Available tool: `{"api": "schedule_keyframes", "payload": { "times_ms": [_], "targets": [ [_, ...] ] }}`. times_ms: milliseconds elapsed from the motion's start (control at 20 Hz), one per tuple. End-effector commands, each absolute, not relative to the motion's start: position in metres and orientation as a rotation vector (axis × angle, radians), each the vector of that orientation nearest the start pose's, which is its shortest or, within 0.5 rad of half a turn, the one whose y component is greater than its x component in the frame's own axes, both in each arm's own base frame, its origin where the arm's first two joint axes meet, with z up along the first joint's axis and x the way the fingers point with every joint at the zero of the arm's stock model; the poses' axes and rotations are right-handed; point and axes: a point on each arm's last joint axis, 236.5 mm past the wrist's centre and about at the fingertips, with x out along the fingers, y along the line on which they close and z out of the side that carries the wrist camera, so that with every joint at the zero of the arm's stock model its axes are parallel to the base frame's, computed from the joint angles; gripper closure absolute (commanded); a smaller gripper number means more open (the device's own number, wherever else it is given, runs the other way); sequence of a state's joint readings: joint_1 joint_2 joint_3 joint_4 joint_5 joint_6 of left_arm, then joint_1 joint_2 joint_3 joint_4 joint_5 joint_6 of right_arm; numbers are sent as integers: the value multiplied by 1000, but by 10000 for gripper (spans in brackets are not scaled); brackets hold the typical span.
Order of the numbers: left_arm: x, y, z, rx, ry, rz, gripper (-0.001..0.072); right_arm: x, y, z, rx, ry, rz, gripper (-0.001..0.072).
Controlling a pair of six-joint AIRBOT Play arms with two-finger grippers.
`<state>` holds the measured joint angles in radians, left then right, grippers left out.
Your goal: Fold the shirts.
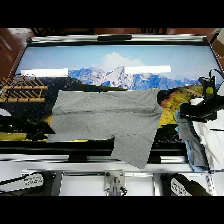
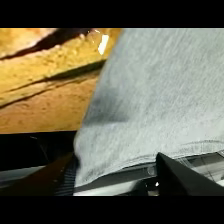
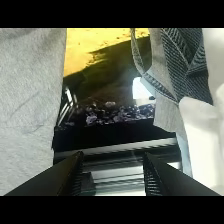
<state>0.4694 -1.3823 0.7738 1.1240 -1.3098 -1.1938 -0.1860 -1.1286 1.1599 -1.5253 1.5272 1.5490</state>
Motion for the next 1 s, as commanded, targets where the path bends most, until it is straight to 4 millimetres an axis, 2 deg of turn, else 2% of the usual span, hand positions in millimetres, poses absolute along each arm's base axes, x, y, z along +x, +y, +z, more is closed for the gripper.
{"api": "schedule_keyframes", "payload": {
  "times_ms": [0,100,150,250,300,450,550,650,950],
  "targets": [
    [242,2,-121,-598,1658,-194,357,290,-44,43,157,1481,-101,229],
    [241,-4,-122,-583,1664,-203,637,286,-43,42,163,1497,-101,229],
    [242,-5,-121,-582,1662,-207,676,280,-37,35,174,1524,-77,229],
    [243,-6,-120,-585,1658,-207,676,256,2,8,295,1596,106,229],
    [243,-6,-120,-585,1657,-207,676,244,17,-8,385,1616,138,229],
    [246,-7,-117,-585,1641,-219,676,208,47,-63,551,1670,146,214],
    [251,-12,-112,-605,1613,-235,676,194,67,-84,602,1688,164,215],
    [254,-12,-110,-606,1598,-234,676,189,74,-97,577,1686,158,215],
    [253,-13,-108,-606,1601,-240,676,200,103,-121,559,1674,183,230]
  ]
}}
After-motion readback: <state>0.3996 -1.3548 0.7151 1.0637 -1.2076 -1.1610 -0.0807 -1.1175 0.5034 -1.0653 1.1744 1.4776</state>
